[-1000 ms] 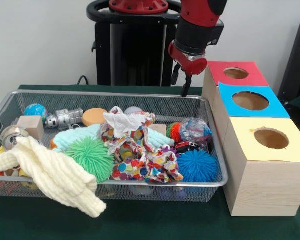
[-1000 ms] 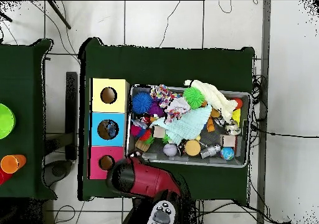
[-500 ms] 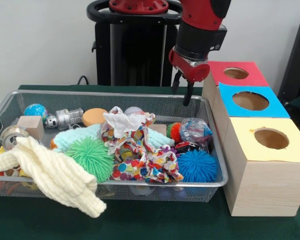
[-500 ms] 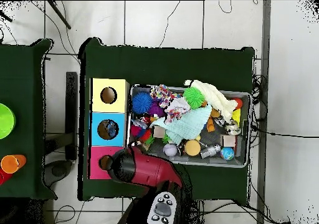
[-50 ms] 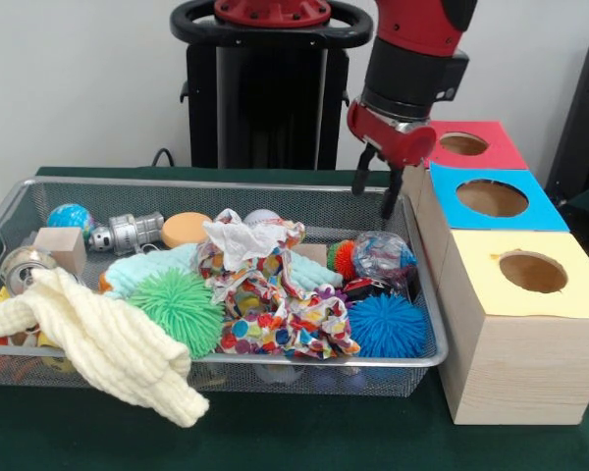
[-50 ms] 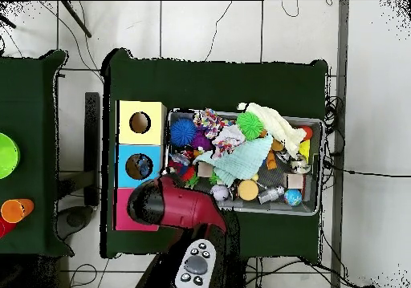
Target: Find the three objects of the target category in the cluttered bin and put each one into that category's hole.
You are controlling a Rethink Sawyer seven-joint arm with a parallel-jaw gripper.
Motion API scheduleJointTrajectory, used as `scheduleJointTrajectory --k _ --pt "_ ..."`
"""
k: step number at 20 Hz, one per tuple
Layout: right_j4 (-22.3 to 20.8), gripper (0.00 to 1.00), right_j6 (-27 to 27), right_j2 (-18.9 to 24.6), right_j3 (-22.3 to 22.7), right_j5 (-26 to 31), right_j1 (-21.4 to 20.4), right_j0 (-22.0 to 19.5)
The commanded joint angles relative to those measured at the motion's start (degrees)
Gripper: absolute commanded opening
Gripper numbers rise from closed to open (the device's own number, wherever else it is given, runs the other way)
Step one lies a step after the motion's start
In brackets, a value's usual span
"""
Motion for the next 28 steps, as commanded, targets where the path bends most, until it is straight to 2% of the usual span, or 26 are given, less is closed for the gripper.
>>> scheduleJointTrajectory --k 1,6,16,28 --pt "1.51 1.00 5.70 -0.17 -7.82 8.54 1.36 1.55" --pt "1.87 1.00 5.71 0.59 -8.47 8.46 2.15 1.24" --pt "2.74 1.00 7.19 3.79 -6.59 0.91 5.78 0.33" --pt "3.13 1.00 7.25 3.94 -6.41 0.84 6.24 -0.06"
